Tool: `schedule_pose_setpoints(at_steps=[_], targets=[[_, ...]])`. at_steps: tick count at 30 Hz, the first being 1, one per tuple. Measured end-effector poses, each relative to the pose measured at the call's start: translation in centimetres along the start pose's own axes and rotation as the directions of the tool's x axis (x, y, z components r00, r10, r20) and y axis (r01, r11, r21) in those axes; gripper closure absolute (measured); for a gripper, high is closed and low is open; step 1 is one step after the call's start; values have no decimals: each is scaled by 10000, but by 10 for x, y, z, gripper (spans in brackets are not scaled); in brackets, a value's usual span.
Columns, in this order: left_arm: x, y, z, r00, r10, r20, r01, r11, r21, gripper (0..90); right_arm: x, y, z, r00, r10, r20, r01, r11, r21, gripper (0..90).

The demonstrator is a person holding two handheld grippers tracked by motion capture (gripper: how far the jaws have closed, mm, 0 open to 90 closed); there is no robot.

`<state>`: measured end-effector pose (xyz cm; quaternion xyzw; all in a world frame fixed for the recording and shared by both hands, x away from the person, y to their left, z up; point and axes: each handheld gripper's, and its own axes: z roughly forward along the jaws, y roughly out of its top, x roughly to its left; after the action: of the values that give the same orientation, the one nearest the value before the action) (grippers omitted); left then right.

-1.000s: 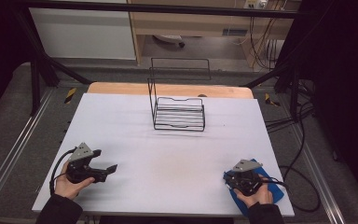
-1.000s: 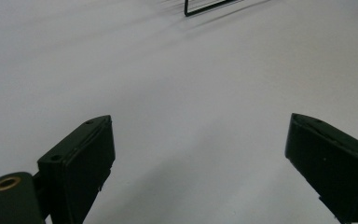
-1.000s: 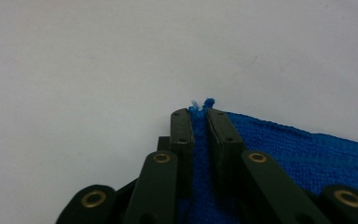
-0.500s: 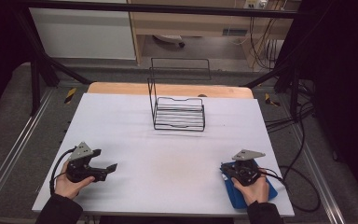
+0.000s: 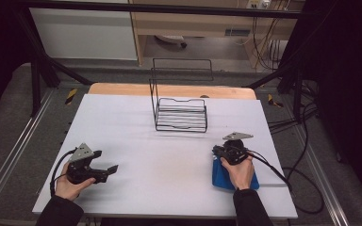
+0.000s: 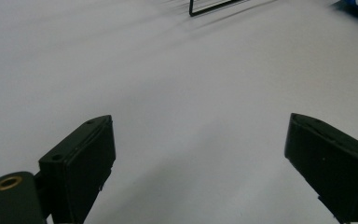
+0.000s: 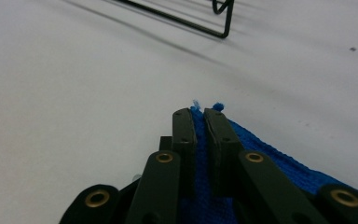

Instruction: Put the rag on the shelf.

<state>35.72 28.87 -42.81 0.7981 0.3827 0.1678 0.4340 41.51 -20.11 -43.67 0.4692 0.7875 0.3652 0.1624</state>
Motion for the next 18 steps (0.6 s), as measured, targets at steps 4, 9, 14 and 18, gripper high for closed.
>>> schedule_pose_setpoints(at_steps=[4, 9, 14, 18], targets=[[0, 0, 0, 10000, -4, 9, 4, 10000, -8, 86, 1, 0, 2, 9985, -124, -530, 111, 9996, -241, 685], [0, 0, 0, 10000, -10, -3, 10, 10000, -3, 86, 3, 2, -33, 9950, -377, -923, 267, 9927, -1177, 464], [-1, 0, 1, 10000, -20, -11, 20, 10000, 31, 86, 12, -20, -59, 9871, -1043, -1216, 945, 9920, -838, 397], [-2, 0, 1, 10000, -5, -3, 5, 10000, 37, 86, 22, -41, -68, 9770, -1263, -1720, 1206, 9918, -428, 422]])
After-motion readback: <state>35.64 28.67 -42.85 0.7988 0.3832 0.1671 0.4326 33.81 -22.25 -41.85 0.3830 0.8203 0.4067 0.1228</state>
